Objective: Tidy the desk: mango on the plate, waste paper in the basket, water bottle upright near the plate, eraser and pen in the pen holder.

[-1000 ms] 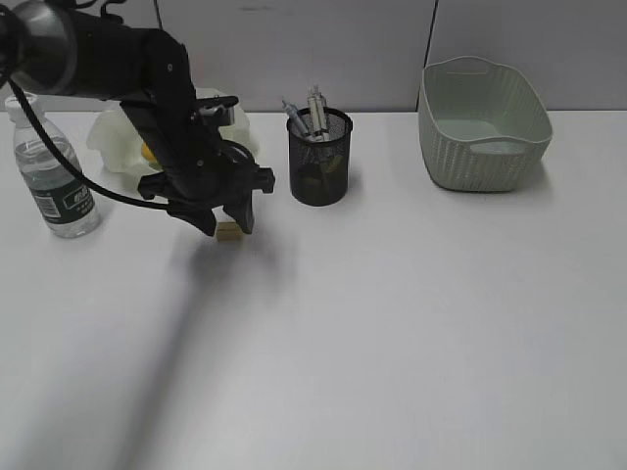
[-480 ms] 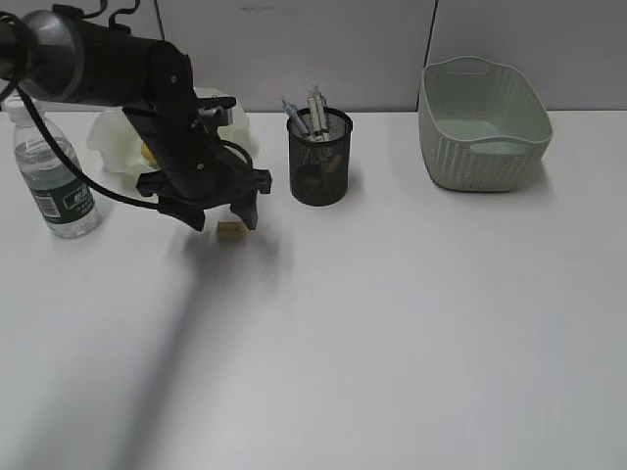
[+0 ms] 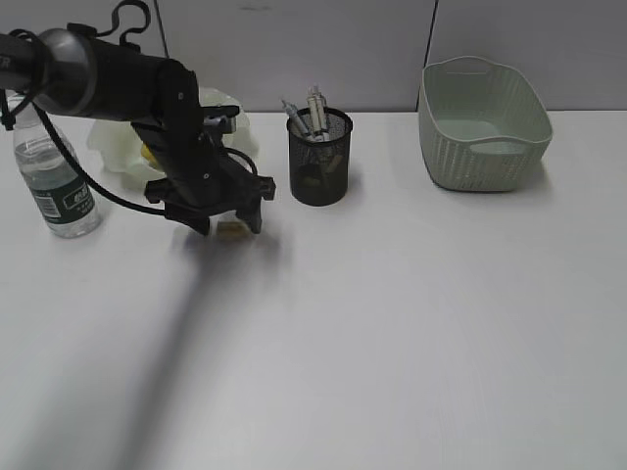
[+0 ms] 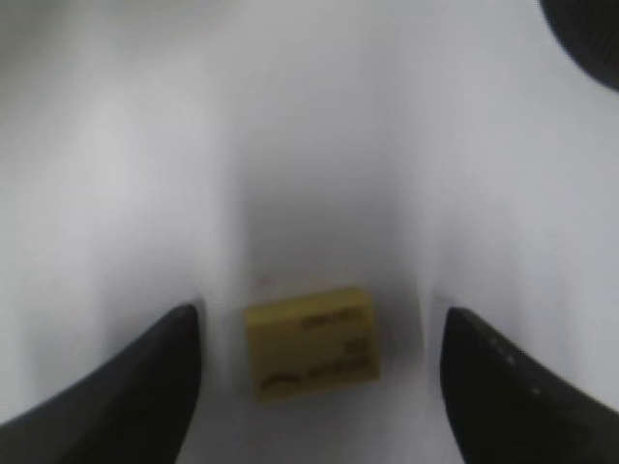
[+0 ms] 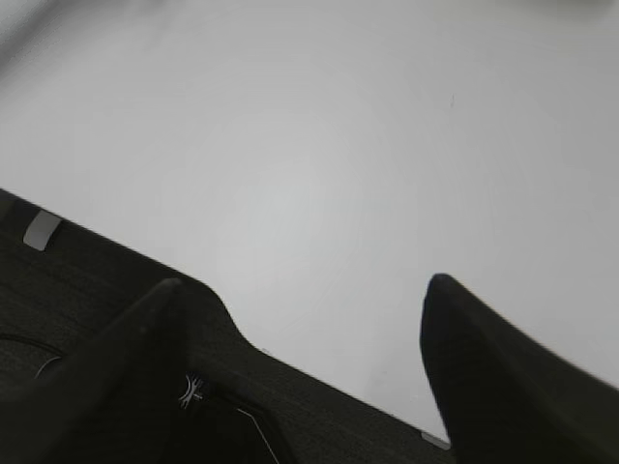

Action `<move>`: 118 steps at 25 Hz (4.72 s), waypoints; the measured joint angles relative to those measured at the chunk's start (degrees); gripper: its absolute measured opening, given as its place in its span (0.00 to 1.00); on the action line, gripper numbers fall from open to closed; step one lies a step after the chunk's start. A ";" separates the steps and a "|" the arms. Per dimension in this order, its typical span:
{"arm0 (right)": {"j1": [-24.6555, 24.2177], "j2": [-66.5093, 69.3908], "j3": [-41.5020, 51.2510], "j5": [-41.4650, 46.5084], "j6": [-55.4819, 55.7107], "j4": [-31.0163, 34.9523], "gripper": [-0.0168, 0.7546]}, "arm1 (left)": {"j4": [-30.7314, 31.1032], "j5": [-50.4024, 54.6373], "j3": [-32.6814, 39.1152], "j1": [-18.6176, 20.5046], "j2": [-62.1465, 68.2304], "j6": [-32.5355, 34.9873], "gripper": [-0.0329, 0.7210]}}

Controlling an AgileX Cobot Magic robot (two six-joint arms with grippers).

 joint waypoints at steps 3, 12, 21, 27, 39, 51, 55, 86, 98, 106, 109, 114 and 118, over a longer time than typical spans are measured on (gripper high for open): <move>0.00 0.00 0.00 0.00 0.00 0.00 0.78 | 0.02 -1.02 0.00 0.00 0.05 -1.07 0.80; 0.00 0.00 0.00 0.00 0.00 0.00 0.78 | 2.50 0.41 -0.30 0.00 0.41 -2.26 0.64; 0.00 0.00 0.00 -0.04 0.00 0.00 0.78 | 3.78 1.44 -0.37 -0.05 0.41 -3.92 0.46; 0.00 0.00 0.00 -0.04 0.00 0.00 0.78 | 3.78 2.81 -0.48 -0.05 0.41 -4.31 0.46; 0.00 0.00 0.00 -0.04 0.00 0.00 0.78 | 4.27 5.55 -0.48 -0.05 -9.22 -4.46 0.45; 0.00 0.00 0.00 -0.04 0.00 0.00 0.78 | -2.99 -1.15 -7.81 -0.98 -12.57 -4.46 0.45; 0.00 0.00 0.00 -0.04 0.00 0.00 0.78 | -4.18 -6.34 -7.94 -2.94 -12.57 -4.46 0.45; 0.00 0.00 0.00 -0.04 0.00 0.00 0.78 | -9.24 -13.35 -15.82 -4.83 -1.83 -4.46 0.55; 0.00 0.00 0.00 -0.04 0.00 0.00 0.78 | -7.70 -9.33 -15.86 -4.83 -3.12 -3.95 0.64; 0.00 0.00 0.00 -0.04 0.00 0.00 0.78 | -4.59 6.58 -15.86 -4.83 -10.56 3.61 0.64; 0.00 0.00 0.00 -0.04 0.00 -0.05 0.78 | -1.76 14.60 -15.86 -4.83 -13.18 5.87 0.64; 0.00 0.00 0.00 -0.04 0.00 -0.05 0.78 | 4.77 28.68 -15.88 -4.83 -15.58 6.73 0.64; 0.00 0.00 0.00 -0.04 0.00 -0.05 0.78 | 7.70 30.95 -15.88 -4.83 -16.49 7.66 0.64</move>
